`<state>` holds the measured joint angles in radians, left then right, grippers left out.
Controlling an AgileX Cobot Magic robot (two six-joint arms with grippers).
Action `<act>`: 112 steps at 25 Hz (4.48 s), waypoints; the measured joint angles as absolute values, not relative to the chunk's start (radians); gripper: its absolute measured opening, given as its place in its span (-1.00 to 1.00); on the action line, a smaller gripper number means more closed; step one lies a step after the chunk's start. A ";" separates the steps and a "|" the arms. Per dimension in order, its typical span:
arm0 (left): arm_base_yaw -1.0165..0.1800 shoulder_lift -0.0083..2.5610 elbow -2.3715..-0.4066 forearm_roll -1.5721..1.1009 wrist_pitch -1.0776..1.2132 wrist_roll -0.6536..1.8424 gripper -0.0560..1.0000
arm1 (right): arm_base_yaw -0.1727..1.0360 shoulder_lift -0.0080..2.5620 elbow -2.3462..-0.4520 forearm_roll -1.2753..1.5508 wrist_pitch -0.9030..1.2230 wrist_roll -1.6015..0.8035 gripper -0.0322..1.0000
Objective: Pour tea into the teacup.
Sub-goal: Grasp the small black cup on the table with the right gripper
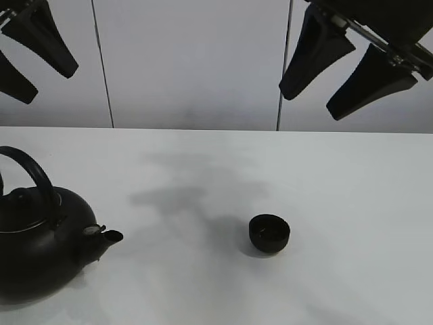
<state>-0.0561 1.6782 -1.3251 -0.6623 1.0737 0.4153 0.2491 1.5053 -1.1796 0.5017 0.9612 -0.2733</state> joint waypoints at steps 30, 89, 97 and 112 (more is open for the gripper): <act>-0.056 1.678 -1.325 -0.662 1.060 0.416 0.07 | 0.432 1.863 -1.299 0.061 0.999 0.000 0.15; -0.056 1.678 -1.325 -0.662 1.037 0.416 0.07 | 0.532 2.086 -1.469 -0.060 1.003 0.111 0.15; -0.056 1.678 -1.325 -0.662 1.033 0.417 0.07 | 0.532 2.121 -1.469 -0.044 1.001 0.127 0.15; -0.056 1.678 -1.325 -0.662 1.024 0.418 0.07 | 0.532 2.142 -1.469 -0.030 0.986 0.128 -0.17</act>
<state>-0.0561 1.6782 -1.3251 -0.6623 1.0239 0.4177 0.5325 2.1422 -1.4688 -0.0304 0.9862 0.1284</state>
